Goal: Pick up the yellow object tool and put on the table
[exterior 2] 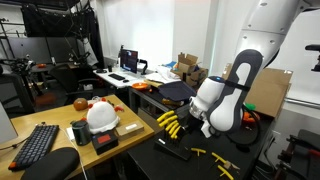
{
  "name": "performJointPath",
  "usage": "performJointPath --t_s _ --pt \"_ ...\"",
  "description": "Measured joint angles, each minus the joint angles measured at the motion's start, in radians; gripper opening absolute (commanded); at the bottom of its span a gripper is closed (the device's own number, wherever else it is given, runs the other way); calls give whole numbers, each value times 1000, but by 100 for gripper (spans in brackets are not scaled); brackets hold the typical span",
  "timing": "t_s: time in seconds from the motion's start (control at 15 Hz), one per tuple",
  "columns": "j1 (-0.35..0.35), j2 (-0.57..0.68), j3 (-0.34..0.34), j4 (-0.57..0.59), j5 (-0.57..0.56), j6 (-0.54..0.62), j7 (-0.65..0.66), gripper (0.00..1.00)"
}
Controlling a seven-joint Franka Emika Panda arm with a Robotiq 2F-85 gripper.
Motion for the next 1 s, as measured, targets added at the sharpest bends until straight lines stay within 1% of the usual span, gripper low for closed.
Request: performJointPath --t_s 0.13,0.27,0.67,1.0 --pt "22 -4 -10 0 0 0 0 100" --pt "62 -5 -37 0 0 0 0 100" --pt "263 -3 -197 0 1 -18 -24 100" --pt "351 10 -255 2 0 -28 -59 100"
